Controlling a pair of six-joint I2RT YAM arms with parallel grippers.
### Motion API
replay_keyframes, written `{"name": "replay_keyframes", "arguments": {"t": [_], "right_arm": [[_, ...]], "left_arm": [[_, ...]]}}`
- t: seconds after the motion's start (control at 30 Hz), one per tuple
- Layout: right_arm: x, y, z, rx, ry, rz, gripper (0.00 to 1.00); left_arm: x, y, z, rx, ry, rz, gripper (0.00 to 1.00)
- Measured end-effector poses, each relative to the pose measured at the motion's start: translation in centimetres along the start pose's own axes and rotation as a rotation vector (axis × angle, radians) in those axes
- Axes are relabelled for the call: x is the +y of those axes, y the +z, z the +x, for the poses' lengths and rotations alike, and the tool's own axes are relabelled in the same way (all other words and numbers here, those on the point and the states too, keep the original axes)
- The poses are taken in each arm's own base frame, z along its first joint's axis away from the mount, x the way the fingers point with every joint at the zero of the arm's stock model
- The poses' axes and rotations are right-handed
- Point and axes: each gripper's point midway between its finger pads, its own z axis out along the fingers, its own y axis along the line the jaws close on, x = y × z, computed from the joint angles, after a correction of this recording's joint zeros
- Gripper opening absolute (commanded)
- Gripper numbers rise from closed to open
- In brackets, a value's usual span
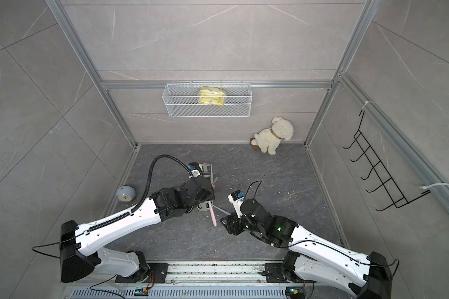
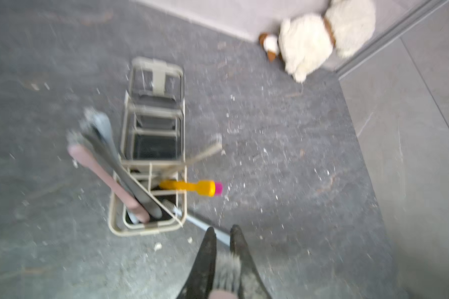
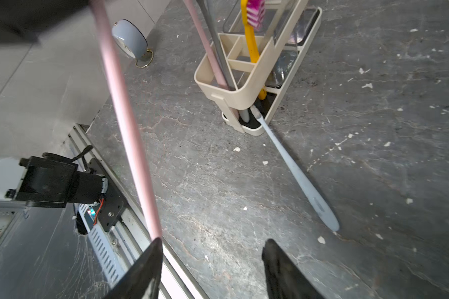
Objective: Place the toothbrush into the toothbrush holder
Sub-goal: Pick up the toothbrush from the toothbrush holder, then place the toothbrush in the toothbrush holder.
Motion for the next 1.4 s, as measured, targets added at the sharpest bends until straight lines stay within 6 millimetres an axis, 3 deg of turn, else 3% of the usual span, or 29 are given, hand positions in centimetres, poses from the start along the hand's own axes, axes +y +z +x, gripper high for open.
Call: {"name": "replay_keyframes", "arguments": {"t": [0.1,0.2,0.37,0.57,0.87,1.1,1.4], "right_arm": [[-0.4,0.4,0.3,0.016,-0.001,0.022,0.64],[-0.8,0.9,0.8,0.037,0.0,0.039,0.64],[-1.5,1.5,1.5,0.06,0.0,0.064,0.64],[-2.2,1.8,2.3,0.073,-0.001,0.089,0.65],[-3.0,2.2,3.2,0.086,-0.008,0.109,0.65],[-3.4,2.7,3.6,0.094,-0.008,0.123,0.65],[-4.2,2.9,4.5,0.104,-0.013,0.149,0.65]], "left_arm": [[0.3,-0.1,-4.2,-0.17,0.109,-0.041,0.0],[0.6,0.5,-7.1,-0.302,0.208,-0.088,0.0],[0.9,3.2,-9.3,-0.434,0.299,-0.152,0.0],[1.6,6.3,-8.8,-0.477,0.359,-0.192,0.0],[2.9,7.1,-7.7,-0.509,0.33,-0.191,0.0],[2.5,8.1,-8.1,-0.564,0.285,-0.171,0.0],[3.6,10.9,-4.8,-0.533,0.307,-0.183,0.0]]}}
